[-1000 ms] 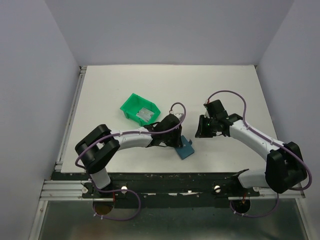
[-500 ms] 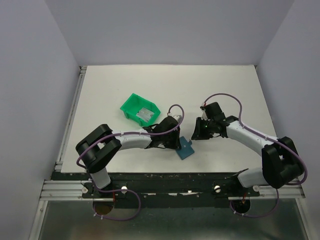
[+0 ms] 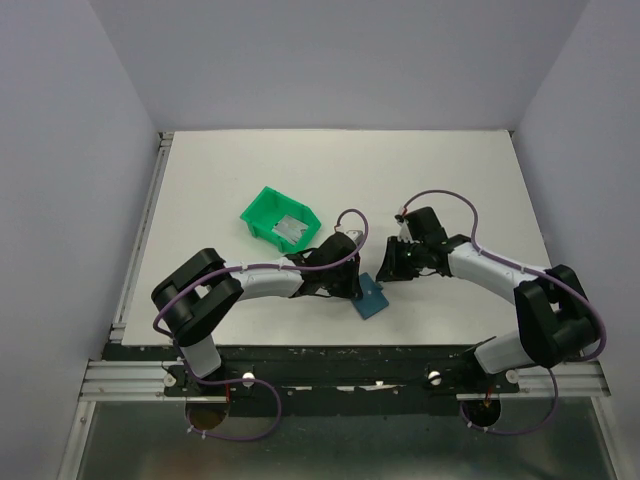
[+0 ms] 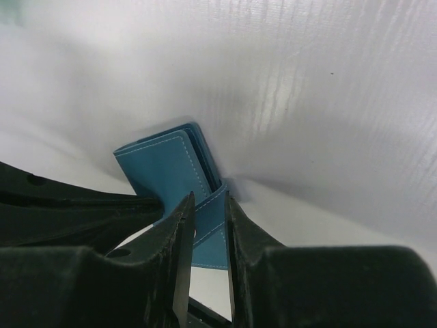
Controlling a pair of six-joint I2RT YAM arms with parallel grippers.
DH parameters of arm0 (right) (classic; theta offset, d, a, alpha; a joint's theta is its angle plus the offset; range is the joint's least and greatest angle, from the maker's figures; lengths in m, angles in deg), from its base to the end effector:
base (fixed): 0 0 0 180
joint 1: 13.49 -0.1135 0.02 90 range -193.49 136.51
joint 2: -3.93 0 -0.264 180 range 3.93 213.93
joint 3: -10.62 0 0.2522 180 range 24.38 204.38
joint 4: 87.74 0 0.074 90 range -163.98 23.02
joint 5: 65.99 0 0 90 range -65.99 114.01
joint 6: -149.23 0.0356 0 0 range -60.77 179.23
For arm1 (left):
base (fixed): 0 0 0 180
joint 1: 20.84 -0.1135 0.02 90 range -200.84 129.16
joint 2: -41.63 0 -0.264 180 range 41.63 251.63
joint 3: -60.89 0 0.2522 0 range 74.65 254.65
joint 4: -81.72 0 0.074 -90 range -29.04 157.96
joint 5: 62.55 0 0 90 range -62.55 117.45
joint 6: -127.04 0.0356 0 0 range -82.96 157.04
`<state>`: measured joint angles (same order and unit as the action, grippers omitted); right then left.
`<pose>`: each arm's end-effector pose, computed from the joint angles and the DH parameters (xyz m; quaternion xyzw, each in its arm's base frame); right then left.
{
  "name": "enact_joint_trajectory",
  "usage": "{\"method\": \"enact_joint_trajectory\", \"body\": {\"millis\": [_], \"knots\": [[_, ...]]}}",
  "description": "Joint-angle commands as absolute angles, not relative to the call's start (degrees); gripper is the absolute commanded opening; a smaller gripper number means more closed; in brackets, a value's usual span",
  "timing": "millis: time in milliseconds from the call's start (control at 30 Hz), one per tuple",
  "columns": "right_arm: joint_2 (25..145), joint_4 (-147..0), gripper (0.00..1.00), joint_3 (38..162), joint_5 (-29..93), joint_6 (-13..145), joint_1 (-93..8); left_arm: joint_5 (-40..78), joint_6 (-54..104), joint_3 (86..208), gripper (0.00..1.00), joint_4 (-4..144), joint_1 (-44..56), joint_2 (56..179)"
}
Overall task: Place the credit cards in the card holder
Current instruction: Close the card holder at the center of the board.
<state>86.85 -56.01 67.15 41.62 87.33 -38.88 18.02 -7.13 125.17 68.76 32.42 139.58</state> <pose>0.2396 0.1257 0.1717 -0.0196 0.9509 0.2536 0.1761 0.1995 -0.2770 0.1558 0.1037 0.9208 -0.3271 0.1856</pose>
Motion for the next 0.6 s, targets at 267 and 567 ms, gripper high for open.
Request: {"method": "enact_joint_trajectory", "body": {"millis": [267, 567], "knots": [[87.43, -63.87, 0.3, 63.14, 51.34, 89.02, -38.45, 19.54, -6.82, 123.78, 0.0, 66.99, 32.34, 141.21], [86.73, -64.49, 0.27, 61.91, 53.36, 88.94, -38.54, 19.54, -7.0, 123.34, 0.0, 67.26, 32.34, 141.38]]}}
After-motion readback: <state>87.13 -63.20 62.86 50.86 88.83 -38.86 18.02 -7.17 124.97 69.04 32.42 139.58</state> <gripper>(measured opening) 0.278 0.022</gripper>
